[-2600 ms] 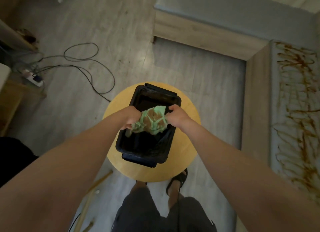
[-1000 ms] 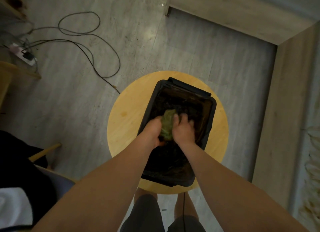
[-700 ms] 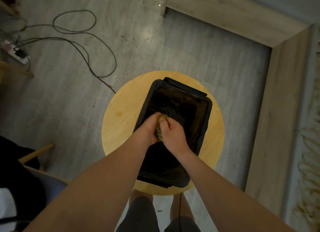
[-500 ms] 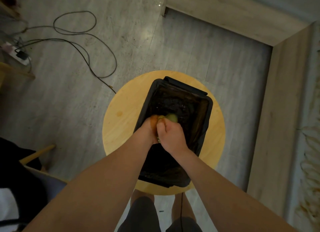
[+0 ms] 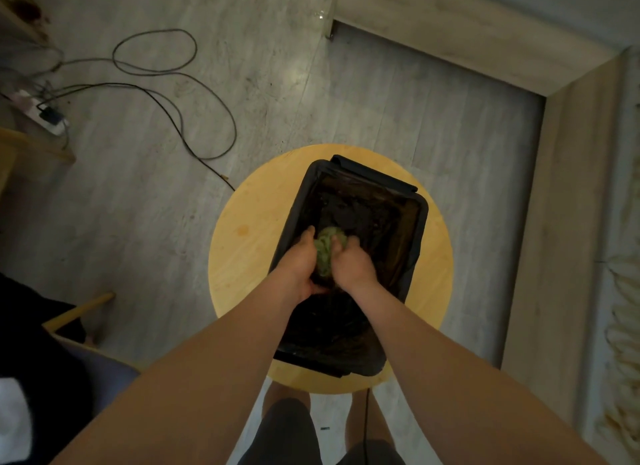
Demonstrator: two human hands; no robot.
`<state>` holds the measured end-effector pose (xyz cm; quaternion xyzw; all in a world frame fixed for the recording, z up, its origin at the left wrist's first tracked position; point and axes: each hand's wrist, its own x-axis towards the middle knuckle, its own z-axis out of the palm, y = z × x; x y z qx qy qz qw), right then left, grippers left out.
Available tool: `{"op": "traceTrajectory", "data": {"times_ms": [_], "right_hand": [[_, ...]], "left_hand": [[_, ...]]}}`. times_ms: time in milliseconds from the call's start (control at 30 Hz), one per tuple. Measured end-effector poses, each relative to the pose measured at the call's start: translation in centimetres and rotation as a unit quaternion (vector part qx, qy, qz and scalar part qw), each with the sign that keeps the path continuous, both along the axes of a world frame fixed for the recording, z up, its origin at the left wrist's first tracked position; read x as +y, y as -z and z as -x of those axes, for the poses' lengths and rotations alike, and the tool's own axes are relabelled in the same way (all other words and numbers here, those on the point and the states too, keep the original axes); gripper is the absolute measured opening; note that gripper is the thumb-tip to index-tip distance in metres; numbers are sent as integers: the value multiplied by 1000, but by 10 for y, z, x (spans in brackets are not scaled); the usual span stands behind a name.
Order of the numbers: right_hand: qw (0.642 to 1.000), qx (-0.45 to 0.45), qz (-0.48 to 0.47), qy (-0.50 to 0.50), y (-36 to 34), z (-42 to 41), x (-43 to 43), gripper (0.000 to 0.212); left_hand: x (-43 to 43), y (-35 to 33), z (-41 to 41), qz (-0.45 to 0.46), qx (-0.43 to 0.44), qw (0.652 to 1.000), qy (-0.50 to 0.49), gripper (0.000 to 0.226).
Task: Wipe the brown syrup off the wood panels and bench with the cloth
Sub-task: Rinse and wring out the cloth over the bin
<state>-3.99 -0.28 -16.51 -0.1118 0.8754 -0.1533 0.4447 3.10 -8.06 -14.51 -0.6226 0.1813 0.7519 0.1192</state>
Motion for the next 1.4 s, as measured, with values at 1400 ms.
{"op": "traceTrajectory", "data": {"times_ms": [1400], "right_hand": [[949, 240, 97, -178, -6, 9, 13, 43]], "left_hand": [[1, -7, 15, 61, 63, 996, 11, 32]]}}
